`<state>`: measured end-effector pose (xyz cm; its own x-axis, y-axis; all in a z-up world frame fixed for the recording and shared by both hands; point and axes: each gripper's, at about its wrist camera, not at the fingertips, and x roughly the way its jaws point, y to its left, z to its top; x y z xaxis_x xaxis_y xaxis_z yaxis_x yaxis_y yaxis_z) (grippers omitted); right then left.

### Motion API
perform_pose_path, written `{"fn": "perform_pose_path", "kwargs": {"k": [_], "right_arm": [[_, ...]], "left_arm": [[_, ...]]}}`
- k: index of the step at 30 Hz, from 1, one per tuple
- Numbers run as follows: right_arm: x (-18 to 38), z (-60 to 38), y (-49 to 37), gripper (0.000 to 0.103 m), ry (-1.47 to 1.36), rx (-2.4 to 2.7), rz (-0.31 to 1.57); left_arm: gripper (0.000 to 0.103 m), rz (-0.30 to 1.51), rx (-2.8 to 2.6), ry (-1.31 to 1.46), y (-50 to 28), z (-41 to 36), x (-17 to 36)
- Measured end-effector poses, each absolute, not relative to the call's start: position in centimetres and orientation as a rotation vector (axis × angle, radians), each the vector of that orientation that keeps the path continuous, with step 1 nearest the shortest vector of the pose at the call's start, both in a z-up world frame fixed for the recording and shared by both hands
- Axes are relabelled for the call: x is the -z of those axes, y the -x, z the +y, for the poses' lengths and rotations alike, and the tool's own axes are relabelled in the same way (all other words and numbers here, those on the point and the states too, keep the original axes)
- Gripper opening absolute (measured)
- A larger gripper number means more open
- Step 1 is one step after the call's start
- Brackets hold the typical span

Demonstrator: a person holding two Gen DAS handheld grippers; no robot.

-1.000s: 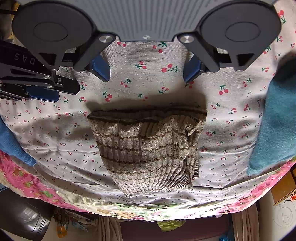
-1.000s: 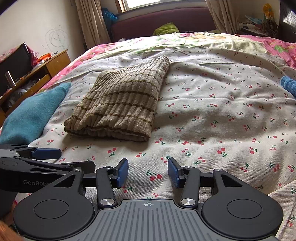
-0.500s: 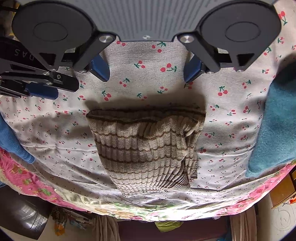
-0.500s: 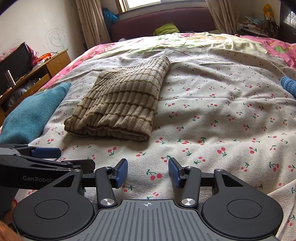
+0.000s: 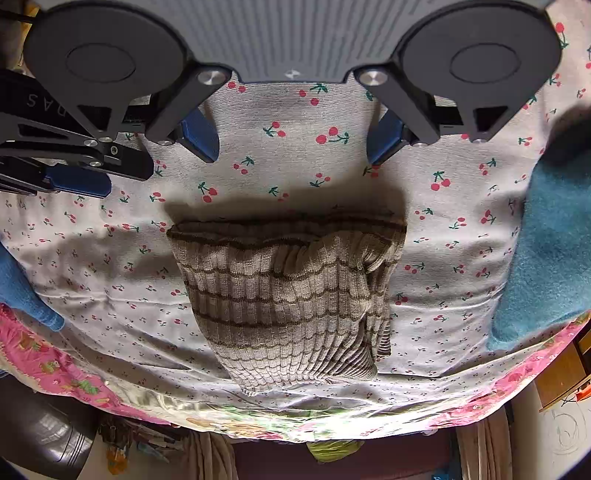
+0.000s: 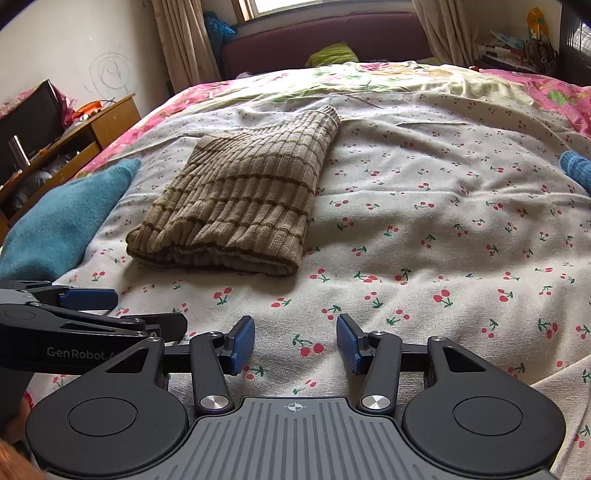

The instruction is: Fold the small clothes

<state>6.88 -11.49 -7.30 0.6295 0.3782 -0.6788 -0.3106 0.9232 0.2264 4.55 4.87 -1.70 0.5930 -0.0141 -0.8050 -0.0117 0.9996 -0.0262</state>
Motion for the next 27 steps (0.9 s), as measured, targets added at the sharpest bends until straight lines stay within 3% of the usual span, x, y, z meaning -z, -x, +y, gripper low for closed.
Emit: {"fn": "perform_pose_path", "kwargs": {"k": [27], "right_arm": [[7.31,-11.43,-6.85,0.049,-0.088,-0.388,0.802]], "left_arm": [[0.096,0.940,-0.002,0.027,-4.56,4.84,1.74]]}}
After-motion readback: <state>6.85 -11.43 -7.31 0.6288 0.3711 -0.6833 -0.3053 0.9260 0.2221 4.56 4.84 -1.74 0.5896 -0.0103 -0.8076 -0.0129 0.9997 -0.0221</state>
